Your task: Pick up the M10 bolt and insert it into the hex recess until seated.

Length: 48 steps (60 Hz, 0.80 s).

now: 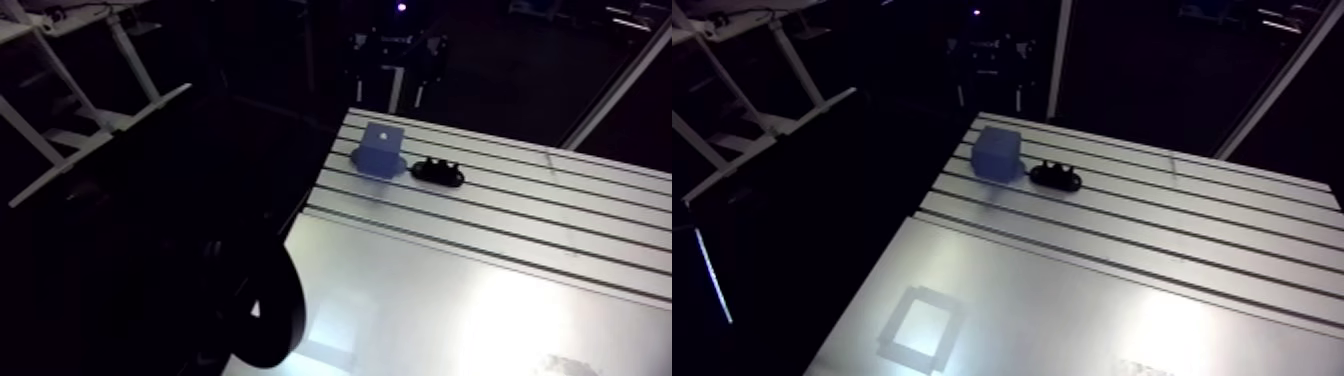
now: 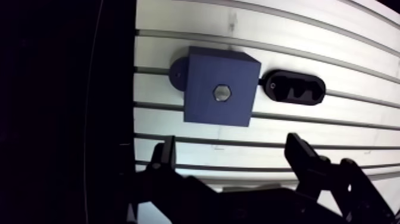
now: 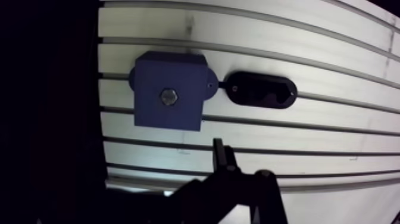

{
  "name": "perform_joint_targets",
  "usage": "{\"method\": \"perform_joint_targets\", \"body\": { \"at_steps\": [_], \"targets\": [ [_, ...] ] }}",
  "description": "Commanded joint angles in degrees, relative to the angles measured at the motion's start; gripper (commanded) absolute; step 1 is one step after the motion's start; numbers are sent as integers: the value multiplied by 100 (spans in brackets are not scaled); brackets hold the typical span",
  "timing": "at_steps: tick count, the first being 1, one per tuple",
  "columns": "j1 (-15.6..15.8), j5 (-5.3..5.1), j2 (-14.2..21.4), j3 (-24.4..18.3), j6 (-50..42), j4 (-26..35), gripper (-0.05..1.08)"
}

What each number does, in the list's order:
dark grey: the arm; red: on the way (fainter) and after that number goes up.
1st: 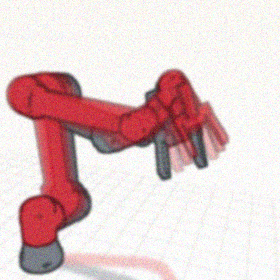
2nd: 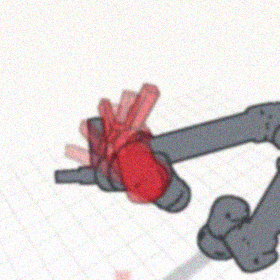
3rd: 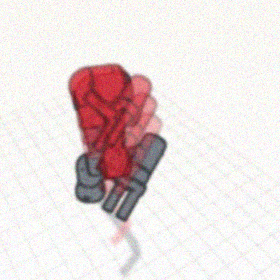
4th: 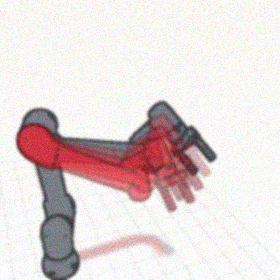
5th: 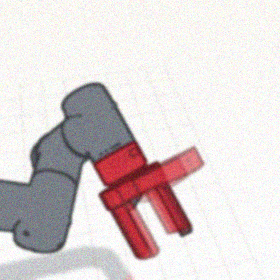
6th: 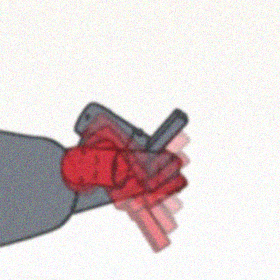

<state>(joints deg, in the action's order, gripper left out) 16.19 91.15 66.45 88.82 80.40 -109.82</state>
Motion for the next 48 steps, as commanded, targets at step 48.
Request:
{"method": "perform_joint_targets", "body": {
  "at_steps": [48],
  "targets": [
    [-1253,30,1353,-160,701,1466,1]
  ]
}}
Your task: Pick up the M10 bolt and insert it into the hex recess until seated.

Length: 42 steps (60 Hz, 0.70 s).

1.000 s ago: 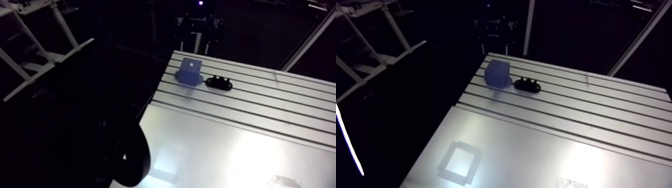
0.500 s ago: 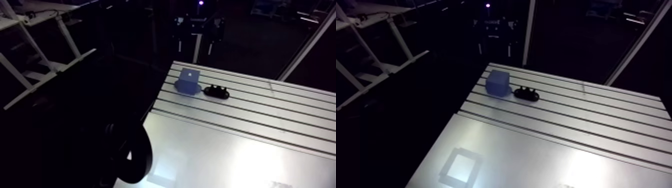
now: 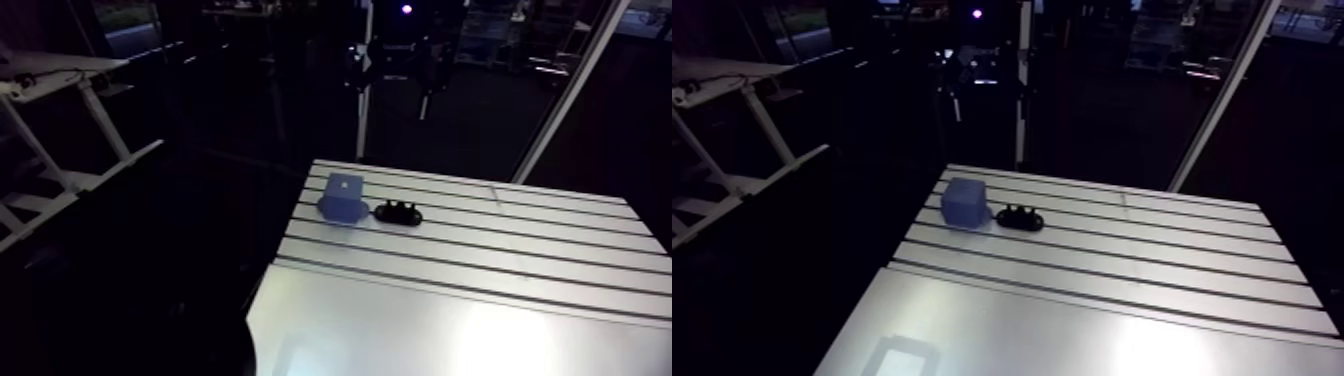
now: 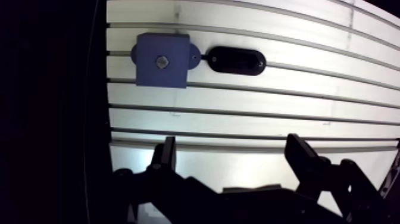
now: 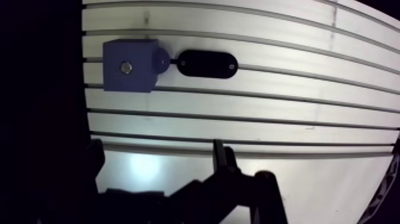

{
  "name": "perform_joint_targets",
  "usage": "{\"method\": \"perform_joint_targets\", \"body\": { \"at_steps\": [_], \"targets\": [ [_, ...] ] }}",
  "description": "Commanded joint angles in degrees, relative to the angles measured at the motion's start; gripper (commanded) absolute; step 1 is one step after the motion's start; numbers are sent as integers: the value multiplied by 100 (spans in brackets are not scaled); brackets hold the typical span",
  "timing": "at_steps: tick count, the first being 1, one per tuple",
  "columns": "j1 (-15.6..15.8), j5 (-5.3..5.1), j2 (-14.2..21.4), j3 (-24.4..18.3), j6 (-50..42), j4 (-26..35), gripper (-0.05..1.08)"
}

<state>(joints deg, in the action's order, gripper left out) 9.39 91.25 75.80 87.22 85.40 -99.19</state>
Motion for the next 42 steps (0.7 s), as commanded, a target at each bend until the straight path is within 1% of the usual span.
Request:
{"method": "perform_joint_targets", "body": {
  "at_steps": [1,14,19,26,29,42],
  "targets": [
    [-572,20,419,0,201,403,1],
    [-670,45,713,-6,209,430,1],
    [-715,47,762,-24,209,487,1],
    [-719,20,805,-51,209,553,1],
    [-727,-12,889,-51,209,546,1],
    [-780,-15,1034,-59,201,562,1]
  ]
}}
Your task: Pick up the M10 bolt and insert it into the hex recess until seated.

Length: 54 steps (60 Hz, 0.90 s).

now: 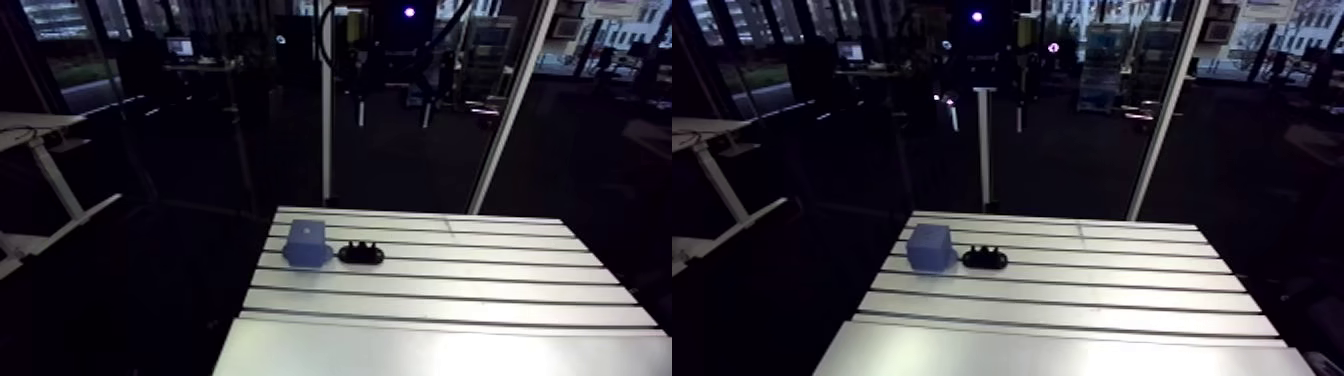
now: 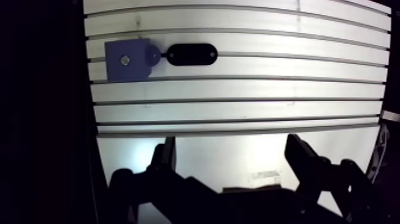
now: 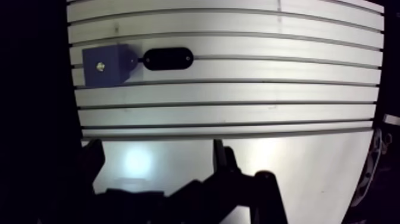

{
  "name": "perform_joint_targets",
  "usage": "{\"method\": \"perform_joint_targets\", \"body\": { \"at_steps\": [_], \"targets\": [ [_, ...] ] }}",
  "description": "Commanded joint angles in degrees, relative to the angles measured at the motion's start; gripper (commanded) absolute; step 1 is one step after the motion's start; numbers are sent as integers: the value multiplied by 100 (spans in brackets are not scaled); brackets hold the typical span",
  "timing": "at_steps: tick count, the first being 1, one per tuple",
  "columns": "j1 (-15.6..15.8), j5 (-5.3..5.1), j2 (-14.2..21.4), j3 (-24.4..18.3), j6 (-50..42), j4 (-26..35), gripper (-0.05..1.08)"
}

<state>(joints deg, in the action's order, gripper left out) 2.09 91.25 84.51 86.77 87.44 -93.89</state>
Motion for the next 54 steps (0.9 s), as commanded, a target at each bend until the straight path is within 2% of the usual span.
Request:
{"method": "perform_joint_targets", "body": {
  "at_steps": [1,20,54],
  "targets": [
    [-51,-7,181,-16,-3,33,1],
    [-86,11,245,-59,-3,156,1],
    [-95,-15,245,-69,-3,148,1]
  ]
}}
